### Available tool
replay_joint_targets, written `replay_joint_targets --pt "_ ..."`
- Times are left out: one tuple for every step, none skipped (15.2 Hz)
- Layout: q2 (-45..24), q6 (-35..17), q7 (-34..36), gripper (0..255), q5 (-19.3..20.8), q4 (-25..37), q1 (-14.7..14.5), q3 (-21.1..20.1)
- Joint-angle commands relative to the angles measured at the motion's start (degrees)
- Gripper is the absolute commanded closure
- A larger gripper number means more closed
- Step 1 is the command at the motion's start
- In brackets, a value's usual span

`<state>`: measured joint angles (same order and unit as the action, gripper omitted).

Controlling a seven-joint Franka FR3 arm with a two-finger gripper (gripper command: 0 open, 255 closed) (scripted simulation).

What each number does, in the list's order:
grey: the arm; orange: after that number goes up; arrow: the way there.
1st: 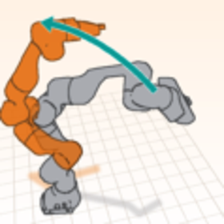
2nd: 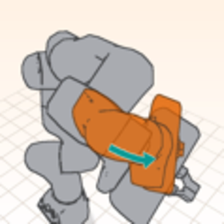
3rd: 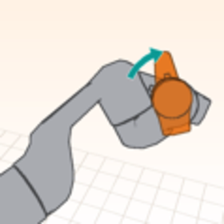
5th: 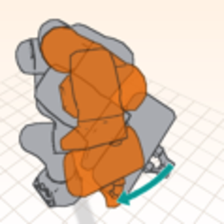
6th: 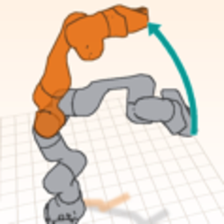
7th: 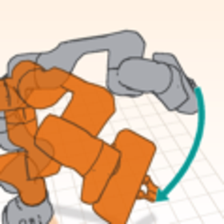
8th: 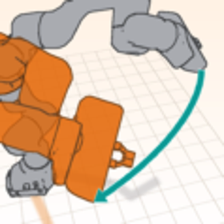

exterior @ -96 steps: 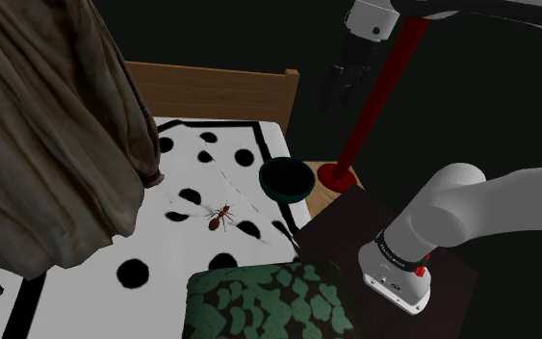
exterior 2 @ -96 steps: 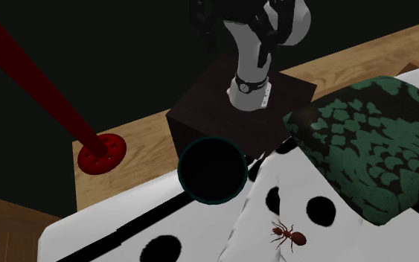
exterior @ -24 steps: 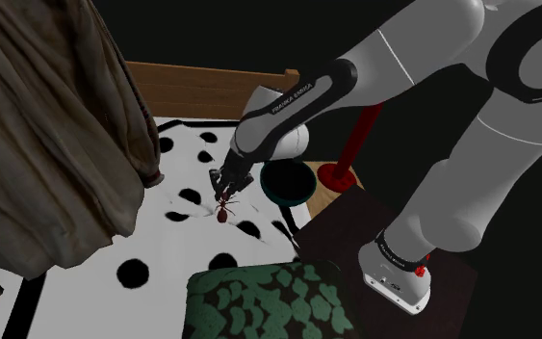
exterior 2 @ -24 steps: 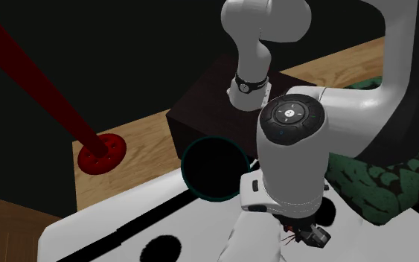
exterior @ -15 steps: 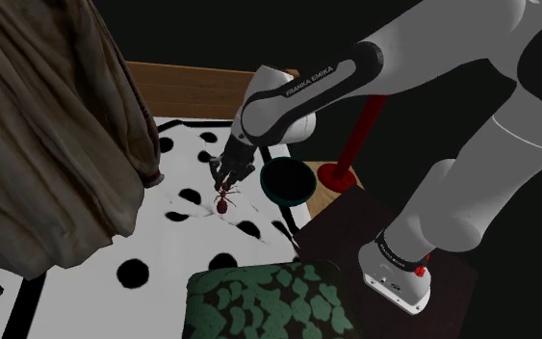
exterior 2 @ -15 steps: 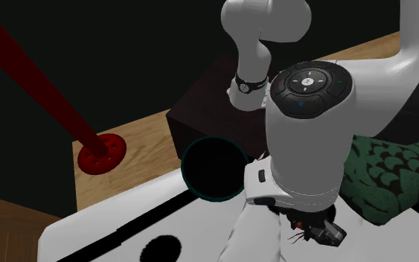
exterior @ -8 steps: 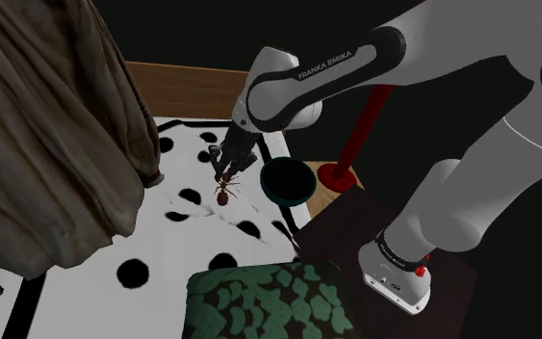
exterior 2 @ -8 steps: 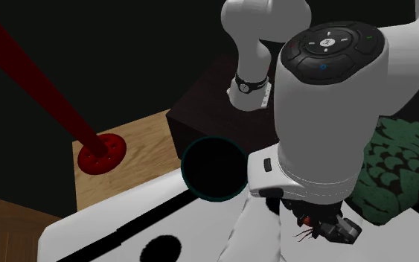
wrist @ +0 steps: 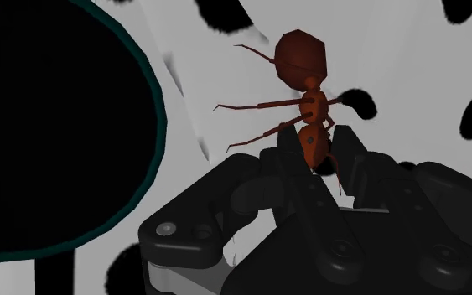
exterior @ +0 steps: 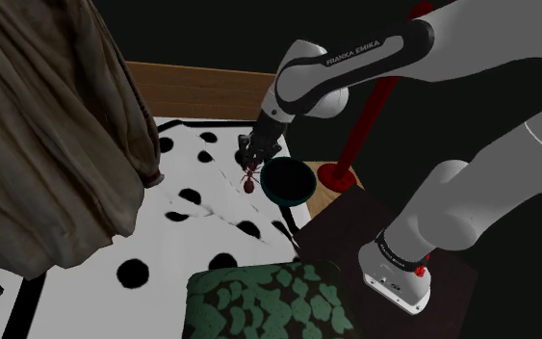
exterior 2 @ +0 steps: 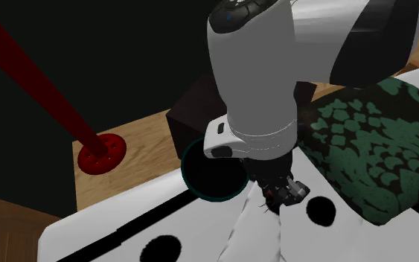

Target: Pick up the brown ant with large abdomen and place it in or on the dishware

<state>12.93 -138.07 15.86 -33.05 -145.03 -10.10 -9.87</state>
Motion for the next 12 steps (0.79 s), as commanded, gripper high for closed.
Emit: replay_joint_targets --pt "1.7 1.5 -2.5 255 0.4 -1.3 1.2 1.8" --pt "2.7 2.2 -3.8 255 0.7 -2.1 1.9 2.8" --pt "3.7 3.0 -5.1 255 1.0 -2.9 2.6 3.8" --pt "4.6 3.8 -6.3 255 1.5 -3.6 3.3 4.9" --pt "5.4 4.6 -7.6 255 2.0 -4.2 4.1 5.9" --pt "6.2 5.4 -8.8 255 2.5 -4.7 4.9 7.0" --pt "6.9 6.2 -10.0 255 3.1 -5.2 5.7 8.0" --pt "7.5 6.9 -11.2 255 3.8 -5.6 6.5 9.1" --pt "8.1 7.7 -12.5 255 4.5 -5.9 7.4 10.2" --pt "8.6 8.5 -13.7 255 5.3 -6.1 8.3 11.3" --pt "9.0 9.3 -14.9 255 6.0 -6.3 9.2 12.4" --pt "9.6 10.7 -17.0 255 7.4 -6.4 10.7 14.3"
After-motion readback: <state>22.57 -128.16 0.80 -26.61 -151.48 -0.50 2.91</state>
